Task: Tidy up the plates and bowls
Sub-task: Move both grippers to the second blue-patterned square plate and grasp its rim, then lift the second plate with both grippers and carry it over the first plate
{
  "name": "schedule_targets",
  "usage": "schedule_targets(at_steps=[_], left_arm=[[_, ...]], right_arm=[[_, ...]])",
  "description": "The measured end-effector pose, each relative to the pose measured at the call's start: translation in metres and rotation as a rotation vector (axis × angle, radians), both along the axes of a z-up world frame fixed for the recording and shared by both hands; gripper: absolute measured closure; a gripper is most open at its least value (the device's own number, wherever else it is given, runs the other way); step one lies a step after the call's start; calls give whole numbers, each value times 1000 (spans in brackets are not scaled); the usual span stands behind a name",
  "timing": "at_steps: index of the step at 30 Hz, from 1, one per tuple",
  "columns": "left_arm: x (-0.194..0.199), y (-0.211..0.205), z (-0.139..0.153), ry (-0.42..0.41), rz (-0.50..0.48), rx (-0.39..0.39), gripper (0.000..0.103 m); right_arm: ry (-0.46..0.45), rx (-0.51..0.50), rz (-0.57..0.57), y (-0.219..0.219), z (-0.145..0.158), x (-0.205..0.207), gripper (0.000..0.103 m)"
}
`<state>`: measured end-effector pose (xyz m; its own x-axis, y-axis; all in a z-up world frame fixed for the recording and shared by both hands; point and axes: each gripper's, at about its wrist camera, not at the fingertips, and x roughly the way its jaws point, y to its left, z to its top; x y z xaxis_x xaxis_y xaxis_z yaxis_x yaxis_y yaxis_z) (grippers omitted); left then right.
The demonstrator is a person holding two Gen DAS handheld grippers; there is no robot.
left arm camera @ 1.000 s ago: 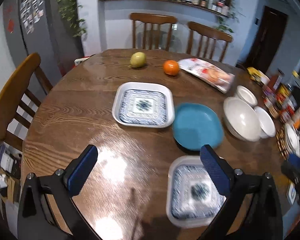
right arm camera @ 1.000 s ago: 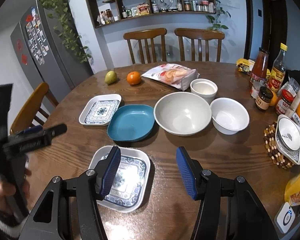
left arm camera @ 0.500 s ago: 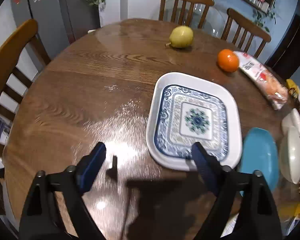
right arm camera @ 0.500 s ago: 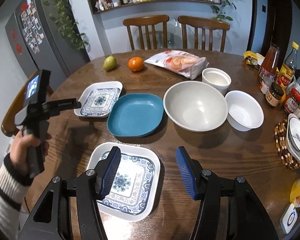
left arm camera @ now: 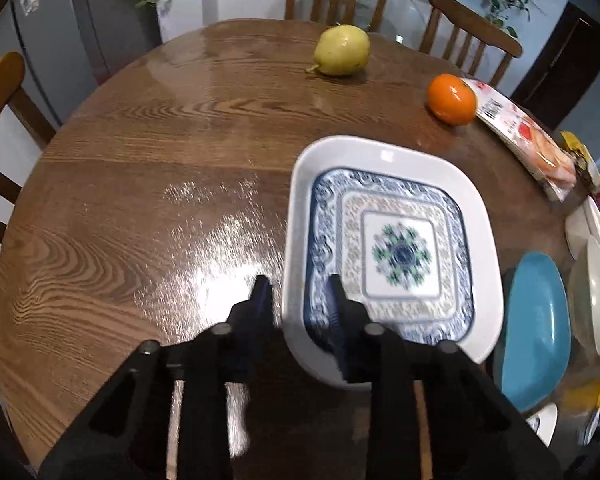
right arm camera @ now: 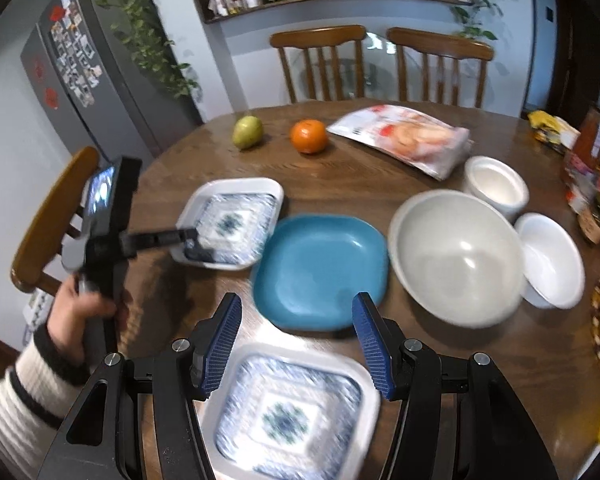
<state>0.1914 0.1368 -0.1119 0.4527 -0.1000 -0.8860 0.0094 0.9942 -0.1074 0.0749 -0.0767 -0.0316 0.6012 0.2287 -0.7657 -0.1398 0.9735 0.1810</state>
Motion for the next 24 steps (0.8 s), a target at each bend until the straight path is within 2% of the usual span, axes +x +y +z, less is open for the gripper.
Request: schedule_targets(at_steps=[1, 3, 4, 9, 13, 20, 24], left_arm=[[-4, 1, 0, 5, -9, -3, 82], [-10, 4, 0, 9, -15, 2, 90], [-12, 7, 0, 13, -16, -1, 90], [-24, 20, 0, 41, 0, -10, 91], [-47, 25, 0, 54, -30, 14, 91], [-87, 49, 2, 77, 1, -30, 88], [-92, 59, 2, 76, 30, -40, 87]], right_arm=[[4, 3, 7, 4, -2, 6, 45], [6, 7, 33, 11, -5, 16, 45], [13, 4, 48, 17, -8, 24, 45], [72, 28, 102, 35, -22, 59, 45], [96, 25, 157, 53, -30, 77, 45], [162, -38, 272, 95, -58, 92, 45], [196, -59, 324, 113, -74, 94, 45]])
